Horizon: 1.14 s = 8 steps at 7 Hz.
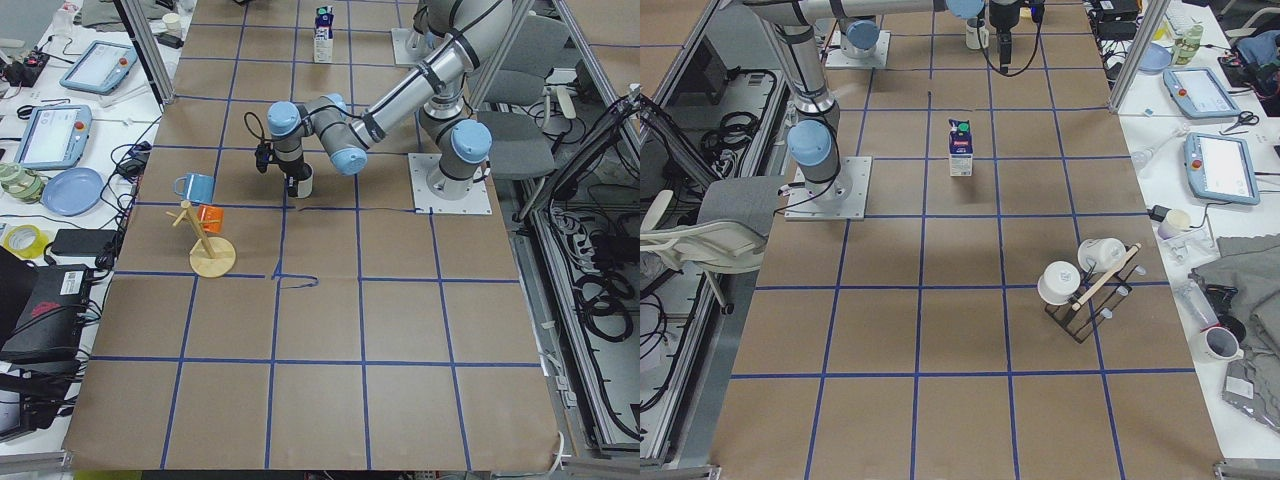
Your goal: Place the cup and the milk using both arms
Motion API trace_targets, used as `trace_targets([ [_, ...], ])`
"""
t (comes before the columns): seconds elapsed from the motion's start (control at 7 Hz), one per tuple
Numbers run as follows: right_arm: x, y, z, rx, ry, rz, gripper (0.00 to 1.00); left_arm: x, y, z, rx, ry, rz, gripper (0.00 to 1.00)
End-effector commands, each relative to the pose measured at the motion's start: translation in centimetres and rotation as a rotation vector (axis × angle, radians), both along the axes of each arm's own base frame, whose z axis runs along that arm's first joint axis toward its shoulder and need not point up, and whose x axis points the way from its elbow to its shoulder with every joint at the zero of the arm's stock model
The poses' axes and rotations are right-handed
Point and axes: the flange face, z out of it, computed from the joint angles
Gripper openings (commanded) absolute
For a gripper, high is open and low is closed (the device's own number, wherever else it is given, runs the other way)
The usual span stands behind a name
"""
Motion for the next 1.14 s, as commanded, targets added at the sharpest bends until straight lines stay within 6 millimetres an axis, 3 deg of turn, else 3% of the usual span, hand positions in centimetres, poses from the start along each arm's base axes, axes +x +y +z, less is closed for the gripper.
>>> trace_targets([
  [0.0, 0.1, 0.0, 0.0, -0.001, -0.001, 0.001, 1.0, -0.1, 0.0, -0.3, 0.005, 0.001, 0.004, 0.13],
  [0.14, 0.1, 0.0, 0.0, -0.002, 0.0, 0.001, 1.0, 0.0, 0.1, -0.2, 0.004, 0.0, -0.003, 0.08],
  [0.43, 0.0, 0.0, 0.0, 0.0, -0.001, 0.0, 1.0, 0.3, -0.7, 2.0, -0.036, -0.026, 0.003, 0.05],
  [0.57, 0.1, 0.0, 0.0, 0.0, 0.0, 0.001, 1.0, -0.8, -1.3, 4.0, -0.051, -0.033, 0.023, 0.03],
  [0.71, 0.1, 0.0, 0.0, 0.0, 0.0, 0.001, 1.0, -3.4, -2.0, 5.9, -0.038, -0.025, 0.049, 0.03],
  [1.0, 0.1, 0.0, 0.0, 0.0, -0.001, 0.001, 1.0, -13.2, -2.8, 6.3, -0.033, -0.035, 0.157, 0.03],
])
